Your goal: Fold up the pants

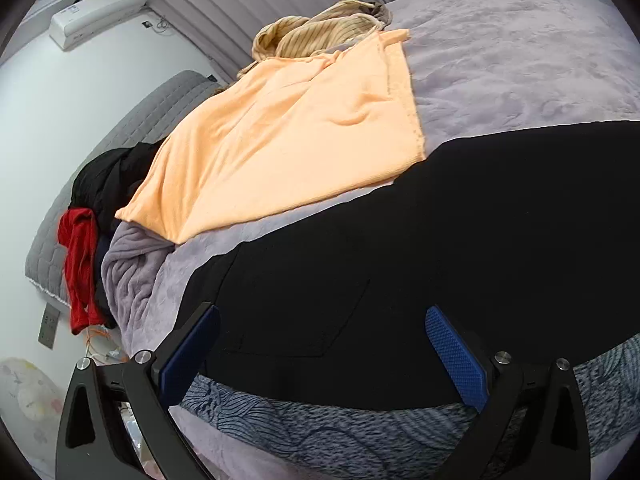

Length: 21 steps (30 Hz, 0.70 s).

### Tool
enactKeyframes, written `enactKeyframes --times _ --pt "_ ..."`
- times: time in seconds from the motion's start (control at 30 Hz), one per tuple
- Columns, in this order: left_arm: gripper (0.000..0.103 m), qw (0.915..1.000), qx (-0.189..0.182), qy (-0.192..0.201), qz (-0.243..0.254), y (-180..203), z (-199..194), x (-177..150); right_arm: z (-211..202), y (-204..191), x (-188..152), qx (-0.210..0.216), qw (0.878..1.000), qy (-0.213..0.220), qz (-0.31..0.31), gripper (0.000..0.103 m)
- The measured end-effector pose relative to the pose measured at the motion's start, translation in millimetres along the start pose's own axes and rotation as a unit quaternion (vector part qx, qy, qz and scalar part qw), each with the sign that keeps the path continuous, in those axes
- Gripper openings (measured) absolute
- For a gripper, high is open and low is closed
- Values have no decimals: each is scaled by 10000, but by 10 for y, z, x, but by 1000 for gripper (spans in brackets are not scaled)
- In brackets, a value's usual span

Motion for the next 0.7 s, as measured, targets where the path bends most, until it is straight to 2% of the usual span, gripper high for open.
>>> enactKeyframes --times 0.13,0.2,0.33,0.37,0.47,0.6,0.7 --pt "103 9995 266 -161 12 -268 155 -157 -5 785 -209 -611 9959 -201 637 102" --pt "103 9991 95 -338 -223 -365 253 -282 -58 1048 -269 -813 9934 -183 786 102" --pt "103 9969 73 -468 -624 -584 338 -370 -165 1146 -192 -1255 9891 -279 714 103" --pt "103 9963 63 -503 -700 -608 369 -355 -190 1061 -114 -1230 9899 -199 672 103" --pt "103 9934 -117 -586 -975 -508 549 -226 -201 566 162 -635 9961 116 594 103" --pt "103 9916 -311 -552 -1131 -160 825 58 1 -447 527 223 9992 322 -2 103" --pt "103 9922 -415 -673 -961 131 998 218 192 -1126 667 623 9966 250 -477 103"
Point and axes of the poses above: each gripper's, at about its wrist camera, not at the fingertips, and z roughly the way its jaws point, y to its right, x to its top, the point moved 10 cm from there along z, roughly the way its jaws point, and after that the axes turned 10 degrees about y, right-handed, at the moved point
